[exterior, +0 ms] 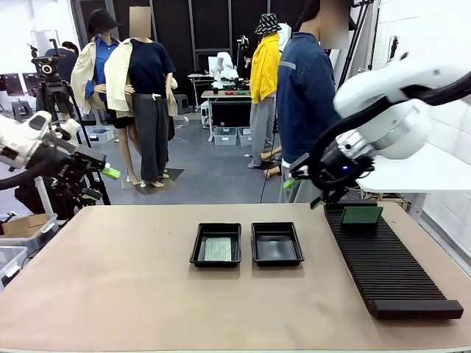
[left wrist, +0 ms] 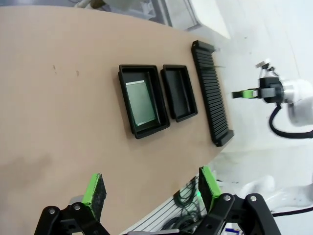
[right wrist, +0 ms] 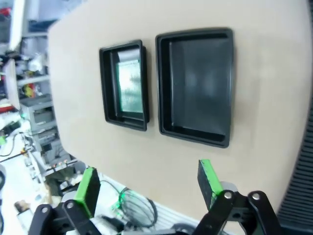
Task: Inspect and transfer BCBs to ESD trays.
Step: Pick up the ESD tray and place it on the left side of the table.
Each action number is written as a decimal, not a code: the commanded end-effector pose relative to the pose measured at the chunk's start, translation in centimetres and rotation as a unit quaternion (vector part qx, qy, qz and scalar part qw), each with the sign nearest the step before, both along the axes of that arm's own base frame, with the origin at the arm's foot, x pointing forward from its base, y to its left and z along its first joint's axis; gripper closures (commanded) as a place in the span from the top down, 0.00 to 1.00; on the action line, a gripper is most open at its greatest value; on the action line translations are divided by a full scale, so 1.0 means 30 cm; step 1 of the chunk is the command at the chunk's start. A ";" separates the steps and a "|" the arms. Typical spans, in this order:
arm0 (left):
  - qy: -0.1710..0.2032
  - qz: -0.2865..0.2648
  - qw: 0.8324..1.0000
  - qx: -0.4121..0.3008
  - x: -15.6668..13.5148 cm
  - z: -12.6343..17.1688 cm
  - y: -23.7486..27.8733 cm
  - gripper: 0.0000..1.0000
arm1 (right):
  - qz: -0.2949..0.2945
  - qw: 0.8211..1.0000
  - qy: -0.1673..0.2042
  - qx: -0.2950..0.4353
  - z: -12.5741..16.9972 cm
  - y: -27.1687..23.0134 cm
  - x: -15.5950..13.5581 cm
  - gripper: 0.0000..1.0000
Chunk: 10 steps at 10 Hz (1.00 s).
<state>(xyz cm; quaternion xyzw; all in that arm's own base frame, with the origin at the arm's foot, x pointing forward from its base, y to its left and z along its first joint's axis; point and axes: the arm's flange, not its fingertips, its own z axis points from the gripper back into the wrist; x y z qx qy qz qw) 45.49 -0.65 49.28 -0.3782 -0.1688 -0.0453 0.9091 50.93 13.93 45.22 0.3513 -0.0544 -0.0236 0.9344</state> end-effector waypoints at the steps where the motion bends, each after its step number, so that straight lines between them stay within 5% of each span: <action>1: 0.019 0.007 0.997 0.074 0.016 -0.004 -0.116 1.00 | 0.003 0.999 0.006 0.047 -0.007 -0.123 -0.025 1.00; 6: 0.066 -0.008 0.984 0.162 0.112 -0.040 -0.365 1.00 | -0.014 0.986 -0.014 0.167 -0.047 -0.443 -0.081 1.00; 10: 0.080 0.000 0.969 0.234 0.118 -0.060 -0.560 1.00 | 0.055 0.976 -0.007 0.208 -0.108 -0.607 -0.075 1.00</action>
